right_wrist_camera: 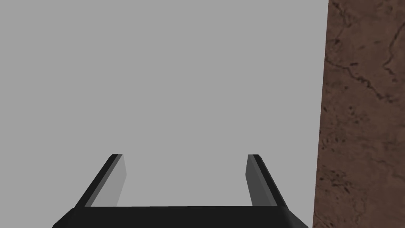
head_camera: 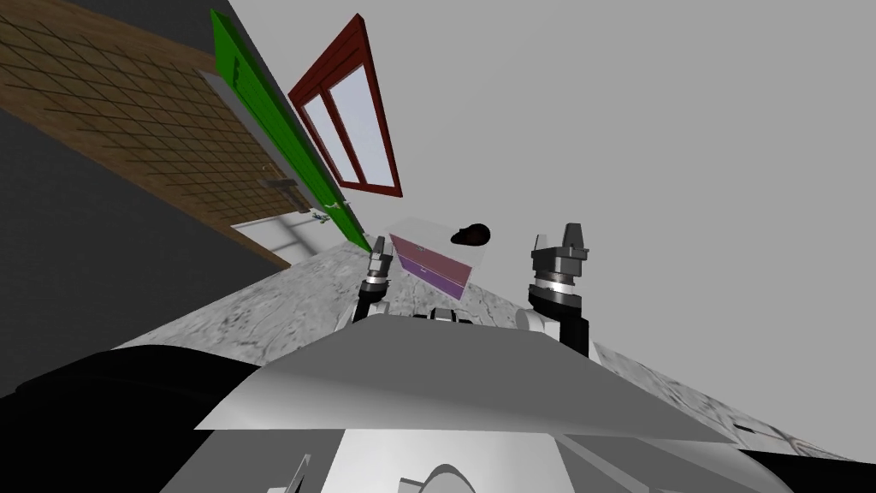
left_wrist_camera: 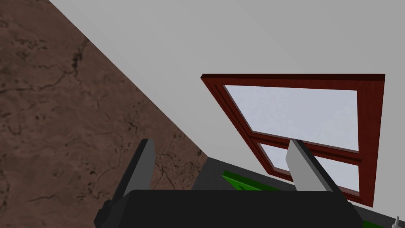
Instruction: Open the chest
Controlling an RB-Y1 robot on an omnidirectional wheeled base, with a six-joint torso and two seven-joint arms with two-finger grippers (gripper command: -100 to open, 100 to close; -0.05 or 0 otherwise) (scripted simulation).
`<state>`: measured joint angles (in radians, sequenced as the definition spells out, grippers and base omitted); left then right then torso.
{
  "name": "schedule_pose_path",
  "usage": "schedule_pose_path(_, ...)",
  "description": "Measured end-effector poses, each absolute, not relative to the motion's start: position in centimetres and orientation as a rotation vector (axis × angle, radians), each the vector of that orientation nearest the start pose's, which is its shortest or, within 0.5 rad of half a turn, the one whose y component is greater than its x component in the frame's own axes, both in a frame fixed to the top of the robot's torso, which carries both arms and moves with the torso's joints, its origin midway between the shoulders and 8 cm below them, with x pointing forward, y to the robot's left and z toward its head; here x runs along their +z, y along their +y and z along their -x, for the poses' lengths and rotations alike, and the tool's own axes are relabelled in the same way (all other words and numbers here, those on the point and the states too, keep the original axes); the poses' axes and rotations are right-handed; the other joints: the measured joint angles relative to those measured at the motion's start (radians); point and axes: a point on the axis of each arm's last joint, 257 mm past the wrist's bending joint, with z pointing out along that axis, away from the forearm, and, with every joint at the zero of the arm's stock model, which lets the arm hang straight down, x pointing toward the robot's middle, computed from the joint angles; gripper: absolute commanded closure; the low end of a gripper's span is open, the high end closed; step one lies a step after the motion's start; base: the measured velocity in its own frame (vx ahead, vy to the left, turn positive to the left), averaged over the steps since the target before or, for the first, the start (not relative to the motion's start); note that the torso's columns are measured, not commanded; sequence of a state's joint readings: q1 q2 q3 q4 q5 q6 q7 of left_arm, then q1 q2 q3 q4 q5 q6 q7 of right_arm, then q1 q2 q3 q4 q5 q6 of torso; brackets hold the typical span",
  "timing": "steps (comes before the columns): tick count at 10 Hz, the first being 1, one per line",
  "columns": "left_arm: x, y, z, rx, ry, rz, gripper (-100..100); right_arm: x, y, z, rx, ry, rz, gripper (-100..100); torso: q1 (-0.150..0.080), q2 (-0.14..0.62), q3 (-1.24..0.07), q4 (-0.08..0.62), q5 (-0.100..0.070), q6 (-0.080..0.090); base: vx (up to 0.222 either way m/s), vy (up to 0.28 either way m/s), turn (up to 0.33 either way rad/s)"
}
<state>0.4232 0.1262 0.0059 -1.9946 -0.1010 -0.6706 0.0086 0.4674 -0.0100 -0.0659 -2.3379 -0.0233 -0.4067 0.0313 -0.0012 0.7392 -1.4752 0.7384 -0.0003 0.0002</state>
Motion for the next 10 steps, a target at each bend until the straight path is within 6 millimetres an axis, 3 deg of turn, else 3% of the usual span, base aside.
schedule_pose_path(10, -12.2, 26.5, -38.8, -1.208, 0.920, 0.535, -100, 4.5, -29.9, -34.5, 1.234, 0.612, -0.650, 0, 0.002, -0.001, -0.001, 0.000, 0.001, 0.000, 0.048, 0.026, -0.069)
